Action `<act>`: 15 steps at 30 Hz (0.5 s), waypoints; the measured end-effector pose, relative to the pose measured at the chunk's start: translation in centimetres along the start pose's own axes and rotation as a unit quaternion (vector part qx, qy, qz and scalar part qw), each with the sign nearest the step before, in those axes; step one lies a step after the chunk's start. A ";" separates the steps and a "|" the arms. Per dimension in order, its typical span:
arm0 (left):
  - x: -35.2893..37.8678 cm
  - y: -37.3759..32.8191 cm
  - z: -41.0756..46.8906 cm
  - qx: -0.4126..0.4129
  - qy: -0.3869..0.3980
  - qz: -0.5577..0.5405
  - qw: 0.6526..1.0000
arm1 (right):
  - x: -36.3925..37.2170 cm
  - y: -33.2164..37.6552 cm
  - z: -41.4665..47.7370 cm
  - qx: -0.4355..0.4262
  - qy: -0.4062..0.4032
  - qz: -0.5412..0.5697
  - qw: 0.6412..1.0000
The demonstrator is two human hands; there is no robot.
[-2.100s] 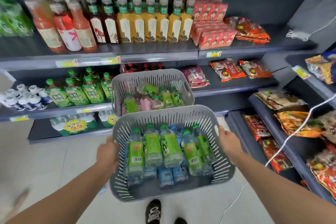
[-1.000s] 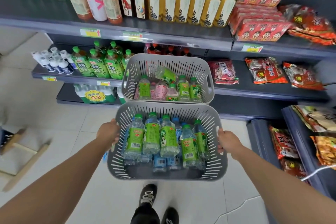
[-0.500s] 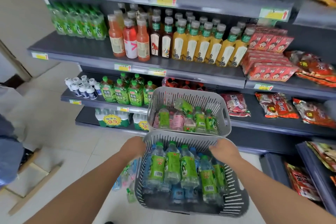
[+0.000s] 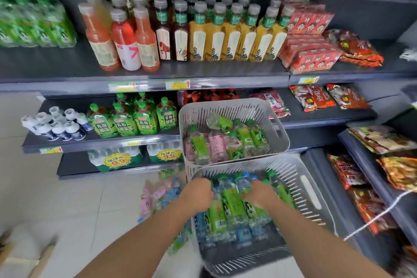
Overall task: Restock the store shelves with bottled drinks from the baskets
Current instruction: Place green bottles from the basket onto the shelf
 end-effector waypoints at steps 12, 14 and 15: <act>7.1 1.9 3.0 -0.230 -0.022 -0.274 0.933 | 2.0 -2.3 2.4 0.041 0.020 0.087 0.995; 6.7 1.5 2.7 -0.226 -0.019 -0.278 0.933 | 1.6 -2.7 2.8 0.032 0.019 0.092 0.995; 6.5 1.4 2.7 -0.227 -0.021 -0.283 0.932 | 1.3 -3.0 2.9 0.031 0.023 0.089 0.995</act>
Point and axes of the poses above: each hand's wrist, its own z-axis towards the middle knuckle, its own x-axis out of the palm, y = z × x, the point moved 5 cm from there along z, towards the middle knuckle, and after that the axes turned 14 degrees about -z, right-handed, at the moved point
